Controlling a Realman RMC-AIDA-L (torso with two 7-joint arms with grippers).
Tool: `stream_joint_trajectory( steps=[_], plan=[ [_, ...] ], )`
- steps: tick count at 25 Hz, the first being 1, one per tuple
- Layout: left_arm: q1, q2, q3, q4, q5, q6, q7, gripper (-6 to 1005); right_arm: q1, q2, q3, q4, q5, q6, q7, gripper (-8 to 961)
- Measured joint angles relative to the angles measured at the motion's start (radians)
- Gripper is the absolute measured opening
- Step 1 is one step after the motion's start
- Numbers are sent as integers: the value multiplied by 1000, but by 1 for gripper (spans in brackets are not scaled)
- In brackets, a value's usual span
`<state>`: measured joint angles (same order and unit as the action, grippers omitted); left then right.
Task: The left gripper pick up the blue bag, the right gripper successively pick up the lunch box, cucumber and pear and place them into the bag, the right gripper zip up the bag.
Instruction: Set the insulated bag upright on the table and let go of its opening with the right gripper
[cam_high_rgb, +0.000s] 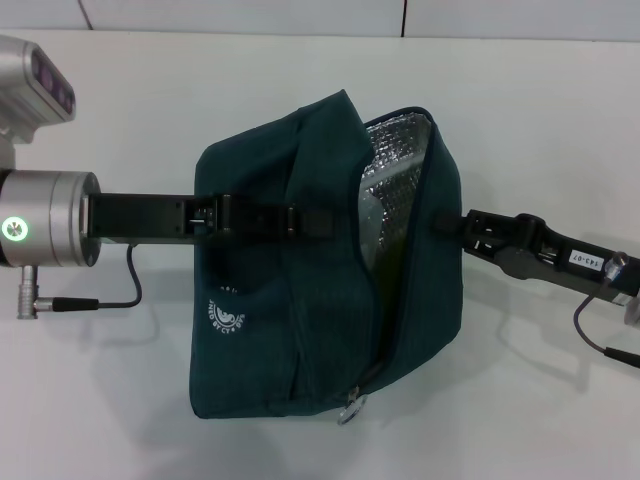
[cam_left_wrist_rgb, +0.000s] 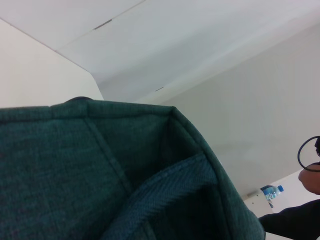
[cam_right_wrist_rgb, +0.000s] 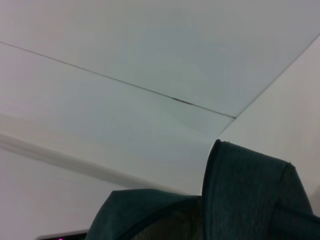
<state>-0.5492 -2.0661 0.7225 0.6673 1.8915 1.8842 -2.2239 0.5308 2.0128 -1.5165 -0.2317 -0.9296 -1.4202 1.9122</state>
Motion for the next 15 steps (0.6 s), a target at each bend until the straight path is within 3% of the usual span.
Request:
stream_joint_trajectory(
  steps=[7, 15],
  plan=[
    [0, 0, 4, 0, 2, 0, 1, 86, -1, 0, 4, 0, 1, -1, -16, 212],
    [-4, 0, 12, 0, -22, -1, -4, 86, -27, -10, 54, -27, 13, -98, -104, 147]
  ],
)
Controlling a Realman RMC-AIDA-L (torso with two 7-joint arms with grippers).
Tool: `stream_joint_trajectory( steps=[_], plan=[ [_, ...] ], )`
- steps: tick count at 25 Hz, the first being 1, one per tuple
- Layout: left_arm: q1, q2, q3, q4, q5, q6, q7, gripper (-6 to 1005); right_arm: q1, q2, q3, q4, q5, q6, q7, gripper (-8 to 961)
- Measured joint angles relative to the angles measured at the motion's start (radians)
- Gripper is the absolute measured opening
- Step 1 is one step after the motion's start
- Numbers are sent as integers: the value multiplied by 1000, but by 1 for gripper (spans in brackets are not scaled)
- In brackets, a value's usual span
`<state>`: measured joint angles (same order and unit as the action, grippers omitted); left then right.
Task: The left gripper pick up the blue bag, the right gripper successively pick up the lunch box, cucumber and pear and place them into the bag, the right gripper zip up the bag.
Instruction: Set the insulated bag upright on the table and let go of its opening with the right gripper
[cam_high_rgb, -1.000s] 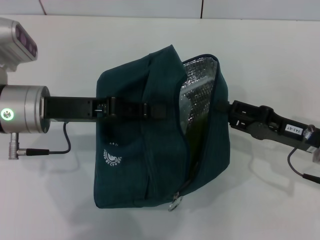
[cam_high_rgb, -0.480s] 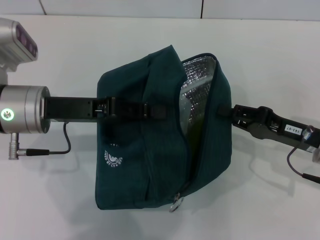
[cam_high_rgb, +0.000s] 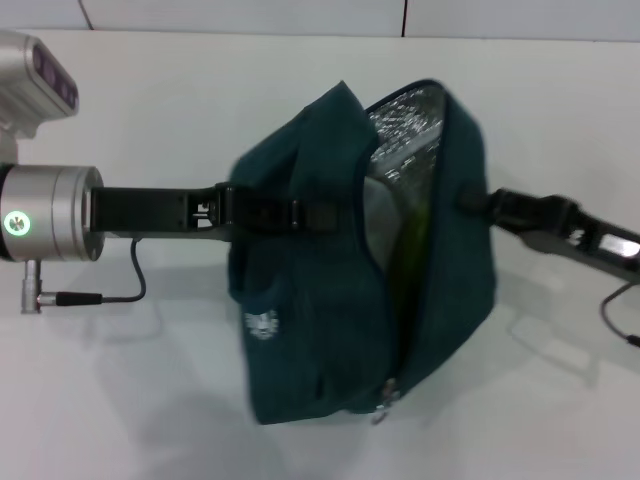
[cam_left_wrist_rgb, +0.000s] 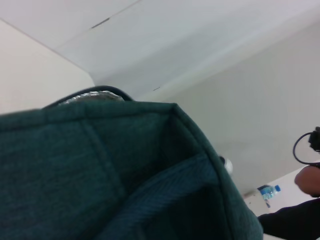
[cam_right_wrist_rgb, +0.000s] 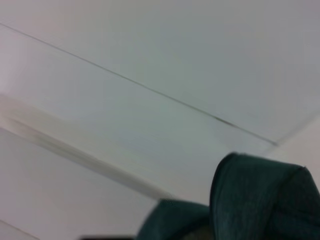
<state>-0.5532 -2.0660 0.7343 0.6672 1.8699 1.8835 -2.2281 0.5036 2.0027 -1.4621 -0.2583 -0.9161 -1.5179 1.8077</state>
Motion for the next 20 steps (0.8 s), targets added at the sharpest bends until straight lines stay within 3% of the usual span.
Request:
stream_joint_trajectory(
  steps=[10, 20],
  plan=[
    [-60, -12, 1, -53, 3, -81, 2, 87, -66, -59, 97, -65, -5, -131, -16, 74],
    [-77, -18, 29, -77, 32, -184, 3, 88, -72, -72, 105, -54, -11, -131, -25, 52]
  ],
)
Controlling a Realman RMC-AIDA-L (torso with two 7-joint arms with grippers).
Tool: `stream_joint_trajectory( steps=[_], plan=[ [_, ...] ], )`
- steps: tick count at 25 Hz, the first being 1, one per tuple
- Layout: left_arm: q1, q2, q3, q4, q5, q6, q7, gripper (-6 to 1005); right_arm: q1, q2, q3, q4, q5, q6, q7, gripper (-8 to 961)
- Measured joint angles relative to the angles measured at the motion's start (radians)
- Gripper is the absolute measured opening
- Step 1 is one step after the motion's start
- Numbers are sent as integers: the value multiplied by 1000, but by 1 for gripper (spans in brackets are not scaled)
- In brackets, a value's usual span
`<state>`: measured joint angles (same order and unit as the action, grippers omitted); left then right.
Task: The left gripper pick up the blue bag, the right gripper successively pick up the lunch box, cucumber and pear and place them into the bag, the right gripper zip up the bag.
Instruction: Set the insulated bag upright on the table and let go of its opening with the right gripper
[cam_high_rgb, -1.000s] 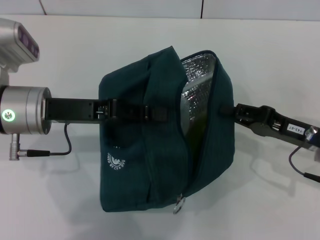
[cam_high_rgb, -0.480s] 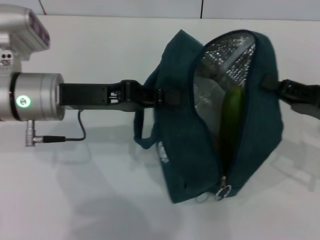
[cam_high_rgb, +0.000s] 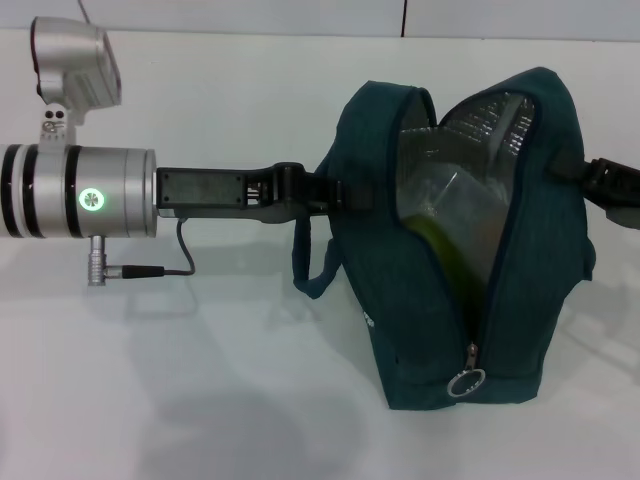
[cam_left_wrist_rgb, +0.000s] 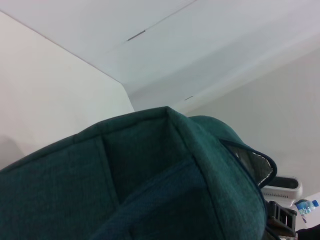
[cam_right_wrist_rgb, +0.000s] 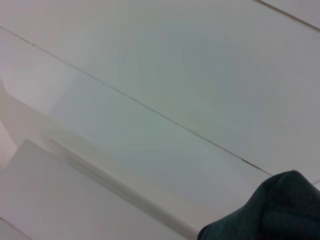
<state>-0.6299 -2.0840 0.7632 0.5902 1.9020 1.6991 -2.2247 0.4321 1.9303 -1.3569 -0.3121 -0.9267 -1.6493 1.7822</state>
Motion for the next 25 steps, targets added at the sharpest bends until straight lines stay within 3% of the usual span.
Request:
stream_joint_trajectory(
  steps=[13, 25],
  plan=[
    [2, 2, 46, -1, 0, 3, -13, 88, -21, -1, 6, 28, 1, 23, -17, 51],
    [2, 3, 50, -1, 0, 1, -16, 89, -83, -5, 46, 28, 1, -47, -110, 309]
  ],
)
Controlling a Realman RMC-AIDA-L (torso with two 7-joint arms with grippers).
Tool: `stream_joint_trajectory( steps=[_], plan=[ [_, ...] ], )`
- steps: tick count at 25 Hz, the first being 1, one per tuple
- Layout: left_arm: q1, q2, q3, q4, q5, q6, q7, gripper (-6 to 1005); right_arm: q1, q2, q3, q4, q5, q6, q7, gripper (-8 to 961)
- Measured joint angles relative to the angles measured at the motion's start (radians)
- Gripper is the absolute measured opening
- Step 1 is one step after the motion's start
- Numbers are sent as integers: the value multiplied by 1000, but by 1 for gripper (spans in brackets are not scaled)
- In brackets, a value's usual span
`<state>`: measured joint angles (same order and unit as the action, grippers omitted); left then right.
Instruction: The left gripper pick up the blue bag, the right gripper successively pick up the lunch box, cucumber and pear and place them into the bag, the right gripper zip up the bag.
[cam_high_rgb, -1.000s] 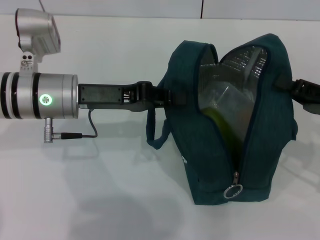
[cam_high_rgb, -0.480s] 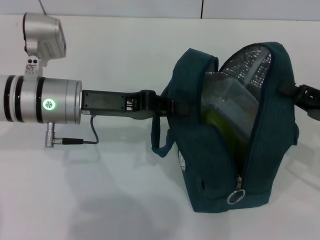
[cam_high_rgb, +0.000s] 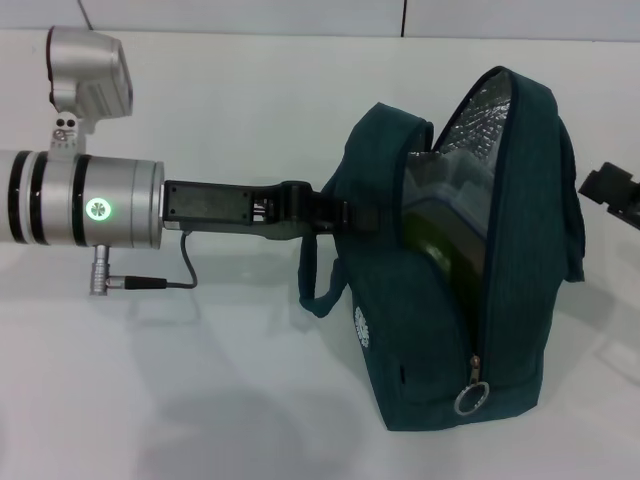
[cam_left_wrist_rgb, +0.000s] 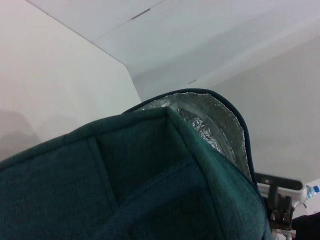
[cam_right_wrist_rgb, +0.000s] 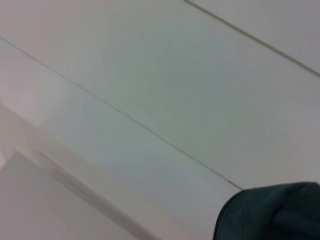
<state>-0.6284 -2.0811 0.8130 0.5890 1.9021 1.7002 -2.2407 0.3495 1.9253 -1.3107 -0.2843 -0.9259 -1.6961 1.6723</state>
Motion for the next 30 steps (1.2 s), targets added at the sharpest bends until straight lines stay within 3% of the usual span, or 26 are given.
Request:
stream_joint_trajectory(
  steps=[4, 7, 13, 25, 30],
  plan=[
    [0, 0, 0, 1, 0, -7, 1, 90, -18, 0, 24, 0, 4, -51, -44, 390],
    [0, 0, 0, 1, 0, -15, 1, 90, -32, 0, 40, -1, 2, -122, -119, 612],
    [8, 3, 0, 1, 0, -21, 7, 90, -55, 2, 39, -1, -75, -205, -346, 828],
    [10, 6, 0, 2, 2, -25, 18, 91, -174, 45, 36, 9, -210, -267, -827, 827],
    [10, 4, 0, 2, 3, -25, 18, 91, -178, 60, 35, 67, -300, -226, -924, 827]
  ],
)
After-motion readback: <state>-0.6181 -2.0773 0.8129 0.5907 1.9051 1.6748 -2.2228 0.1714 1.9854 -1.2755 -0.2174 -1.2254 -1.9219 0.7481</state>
